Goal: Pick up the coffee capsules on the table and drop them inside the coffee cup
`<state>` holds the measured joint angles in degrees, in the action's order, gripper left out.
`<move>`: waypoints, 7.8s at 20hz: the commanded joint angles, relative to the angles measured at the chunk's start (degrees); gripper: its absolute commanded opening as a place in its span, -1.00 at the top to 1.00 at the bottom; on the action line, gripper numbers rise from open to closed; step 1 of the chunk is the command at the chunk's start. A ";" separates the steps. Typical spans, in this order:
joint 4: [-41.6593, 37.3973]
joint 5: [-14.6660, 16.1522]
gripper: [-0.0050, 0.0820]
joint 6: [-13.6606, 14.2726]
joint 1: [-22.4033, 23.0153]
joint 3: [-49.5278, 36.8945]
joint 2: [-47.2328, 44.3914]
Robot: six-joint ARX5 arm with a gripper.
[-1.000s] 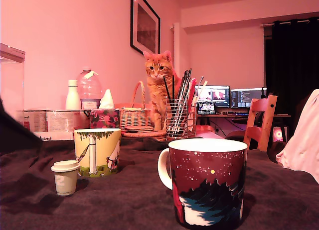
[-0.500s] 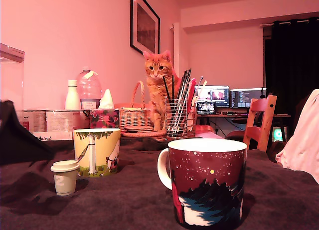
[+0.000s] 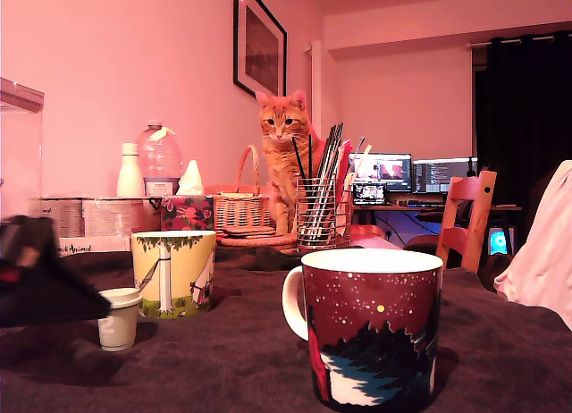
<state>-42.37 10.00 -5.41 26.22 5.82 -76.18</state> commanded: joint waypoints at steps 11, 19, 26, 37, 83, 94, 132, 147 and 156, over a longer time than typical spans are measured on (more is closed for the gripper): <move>-1.42 0.00 -0.49 0.48 0.22 5.60 -10.49; -1.44 -0.83 -0.33 0.48 0.22 6.36 -12.15; -1.49 -0.59 0.56 0.48 0.22 7.48 -12.87; -2.86 9.11 0.63 0.74 0.22 7.50 -12.31; 48.63 1.07 0.64 5.46 -3.34 48.17 -16.24; 50.71 1.05 0.39 5.49 -3.34 48.30 -16.50; 55.15 1.64 0.94 6.10 -3.63 52.48 0.83; 50.80 1.62 0.94 6.82 -13.70 37.11 13.35; 43.47 1.49 0.94 2.08 -19.85 22.32 28.24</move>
<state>2.00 11.42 -2.85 6.39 30.17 -48.97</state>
